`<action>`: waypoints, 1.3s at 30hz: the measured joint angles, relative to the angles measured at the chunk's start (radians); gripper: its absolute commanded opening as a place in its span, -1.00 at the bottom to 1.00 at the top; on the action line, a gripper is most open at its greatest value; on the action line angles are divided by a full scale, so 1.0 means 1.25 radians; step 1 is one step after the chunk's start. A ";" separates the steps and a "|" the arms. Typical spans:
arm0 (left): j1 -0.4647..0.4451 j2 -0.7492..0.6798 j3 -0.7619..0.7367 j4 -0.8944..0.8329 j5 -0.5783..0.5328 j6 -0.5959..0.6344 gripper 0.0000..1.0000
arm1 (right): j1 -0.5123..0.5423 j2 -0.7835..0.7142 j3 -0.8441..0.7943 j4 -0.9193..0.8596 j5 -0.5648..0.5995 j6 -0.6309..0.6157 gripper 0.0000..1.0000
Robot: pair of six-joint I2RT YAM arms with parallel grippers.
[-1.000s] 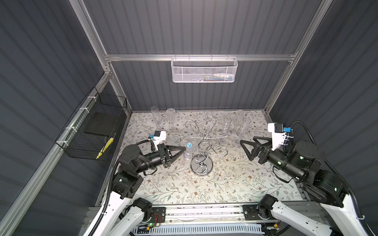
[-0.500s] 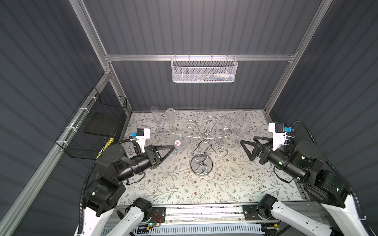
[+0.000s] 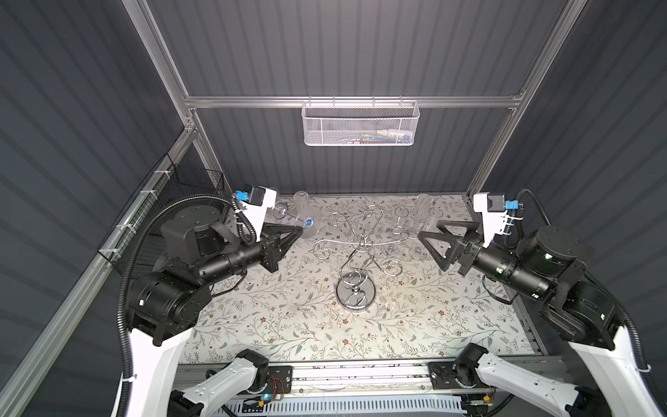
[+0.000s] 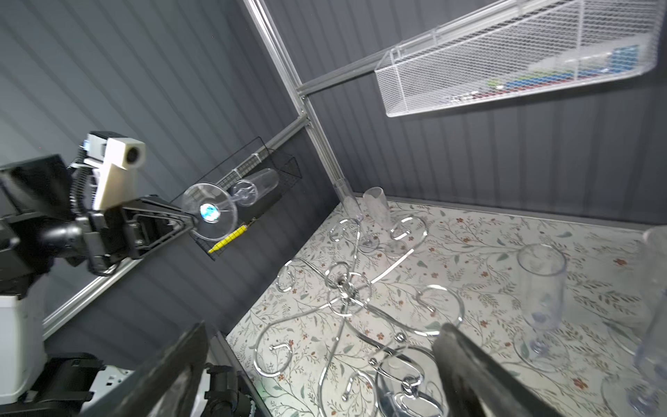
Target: Take the wine glass off the wine glass rack
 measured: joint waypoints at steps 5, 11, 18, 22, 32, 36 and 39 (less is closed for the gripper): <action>-0.001 0.021 -0.032 0.073 0.039 0.197 -1.00 | 0.000 0.083 0.096 0.006 -0.059 0.001 0.95; -0.004 0.038 -0.060 0.195 0.127 0.382 -1.00 | 0.000 0.175 0.167 0.009 -0.151 0.016 0.81; -0.015 0.057 -0.085 0.253 0.199 0.544 -1.00 | 0.000 0.276 0.190 0.034 -0.251 0.072 0.61; -0.033 0.072 -0.091 0.269 0.217 0.606 -1.00 | 0.000 0.314 0.194 0.054 -0.291 0.107 0.52; -0.110 0.109 -0.095 0.265 0.221 0.721 -1.00 | 0.001 0.358 0.207 0.114 -0.339 0.174 0.18; -0.124 0.114 -0.096 0.262 0.221 0.743 -1.00 | 0.008 0.369 0.209 0.122 -0.347 0.186 0.01; -0.129 0.116 -0.096 0.260 0.221 0.751 -1.00 | 0.015 0.377 0.209 0.126 -0.349 0.192 -0.08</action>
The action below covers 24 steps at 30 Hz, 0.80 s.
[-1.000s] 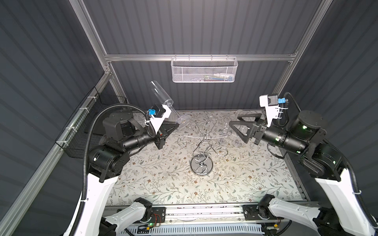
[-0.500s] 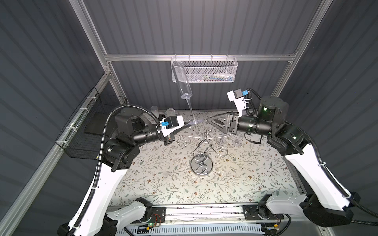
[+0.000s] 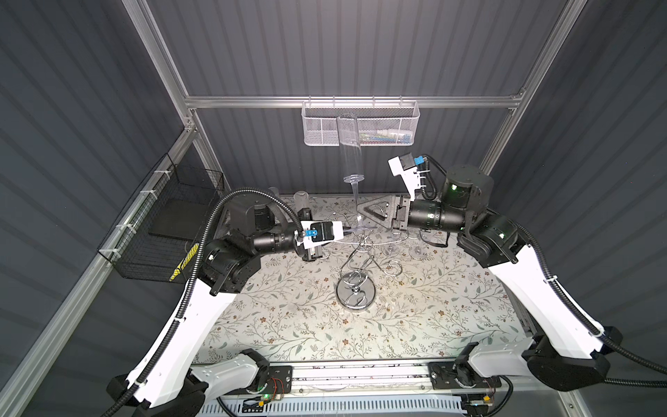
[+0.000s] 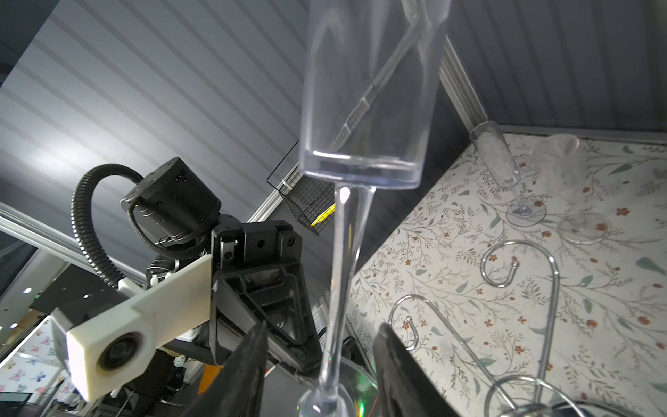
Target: Take the wine glass off the wine glass rack
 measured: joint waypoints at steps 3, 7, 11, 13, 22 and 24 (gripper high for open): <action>-0.005 0.000 0.000 0.000 0.000 0.005 -1.00 | 0.005 0.005 0.000 0.001 0.000 0.002 -0.17; -0.011 0.000 0.000 -0.002 -0.001 0.006 -1.00 | 0.009 0.008 0.000 0.001 0.000 0.003 -0.32; -0.016 0.000 0.000 -0.009 -0.003 0.011 -1.00 | 0.014 0.015 0.001 0.004 0.001 0.002 -0.58; -0.017 0.000 0.000 -0.010 -0.003 0.014 -1.00 | 0.016 0.018 0.001 0.004 0.002 0.002 -0.75; -0.020 -0.002 -0.002 -0.012 -0.016 0.023 -0.68 | 0.016 0.022 0.002 0.004 0.005 0.013 -1.00; -0.020 -0.007 -0.010 -0.002 -0.018 0.016 -0.41 | 0.017 0.022 0.002 0.003 0.005 0.013 -1.00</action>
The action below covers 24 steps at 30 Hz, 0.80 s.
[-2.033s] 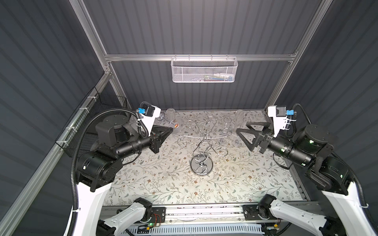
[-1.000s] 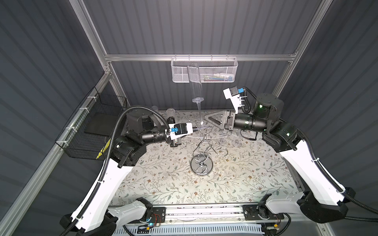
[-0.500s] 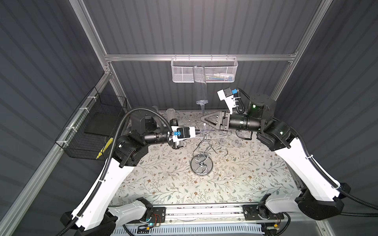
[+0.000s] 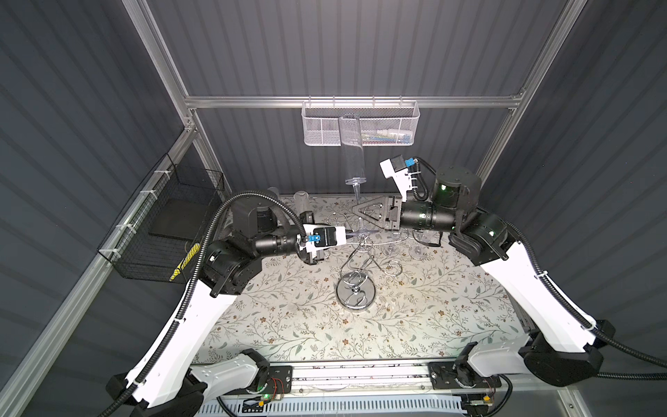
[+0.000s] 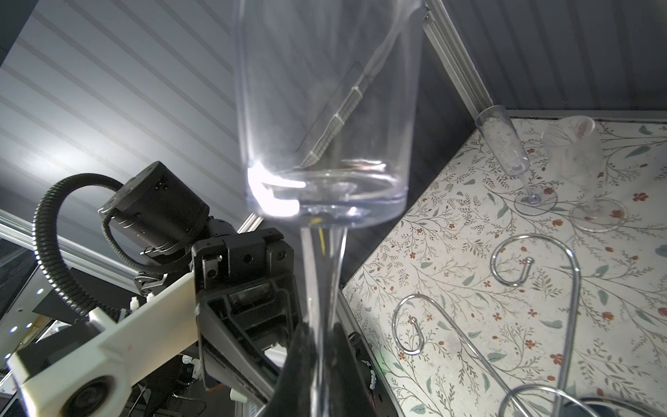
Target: Take the wine glass off the wine glass rack
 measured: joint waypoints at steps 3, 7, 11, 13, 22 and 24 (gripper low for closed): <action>0.000 -0.019 -0.030 0.033 -0.005 -0.023 0.25 | 0.001 0.000 0.000 -0.002 0.000 -0.004 -1.00; 0.000 -0.048 -0.062 0.079 -0.012 -0.082 0.54 | 0.001 -0.004 0.001 -0.025 0.023 -0.037 -1.00; 0.000 -0.092 -0.128 0.212 -0.058 -0.264 0.51 | 0.005 -0.030 0.001 -0.075 0.078 -0.106 -1.00; 0.000 -0.098 -0.148 0.279 -0.103 -0.413 0.56 | 0.013 -0.048 0.002 -0.101 0.115 -0.158 -1.00; 0.000 0.027 -0.074 0.511 -0.153 -0.962 0.61 | 0.045 -0.114 0.017 -0.179 0.284 -0.379 -1.00; 0.000 0.044 -0.074 0.562 -0.152 -1.034 0.62 | 0.049 -0.121 0.010 -0.185 0.301 -0.403 -1.00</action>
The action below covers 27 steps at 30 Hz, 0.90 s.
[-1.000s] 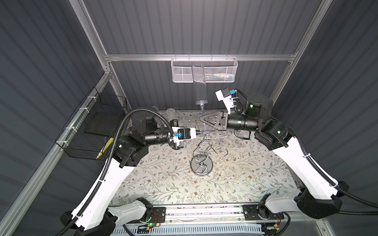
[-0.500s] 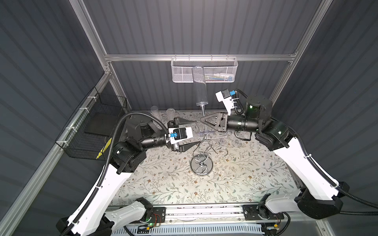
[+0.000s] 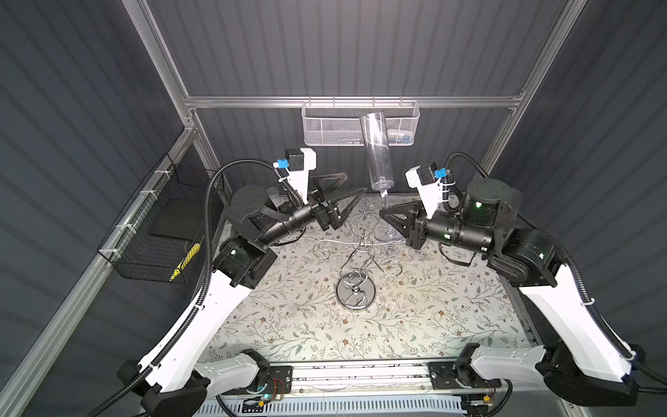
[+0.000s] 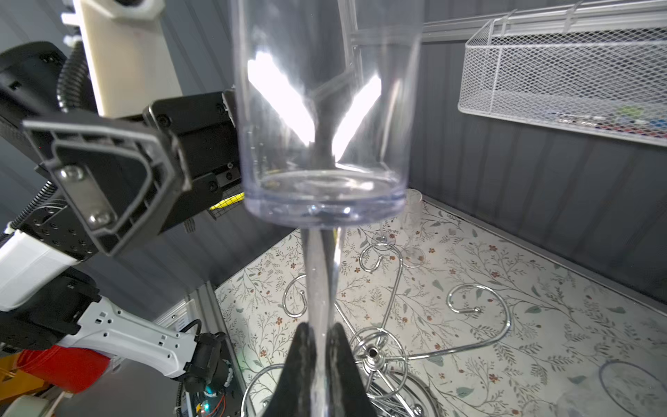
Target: Take the wine glass off the wine glass rack
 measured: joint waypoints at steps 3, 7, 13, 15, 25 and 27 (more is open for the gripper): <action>0.000 0.021 0.000 0.064 0.007 -0.082 0.62 | 0.005 -0.005 -0.012 -0.012 0.016 -0.029 -1.00; 0.000 0.055 0.013 0.126 0.023 -0.154 0.62 | 0.016 -0.005 -0.014 -0.034 0.027 -0.052 -1.00; 0.000 0.100 0.045 0.180 0.039 -0.208 0.60 | 0.037 -0.003 -0.014 -0.050 0.037 -0.076 -1.00; 0.000 0.110 0.054 0.190 0.042 -0.219 0.56 | 0.043 -0.002 -0.014 -0.051 0.038 -0.082 -1.00; 0.000 0.130 0.058 0.239 0.043 -0.250 0.05 | 0.062 0.012 -0.014 -0.080 0.053 -0.104 -1.00; 0.000 0.130 0.058 0.250 0.042 -0.259 -0.07 | 0.063 0.012 -0.014 -0.082 0.054 -0.108 -1.00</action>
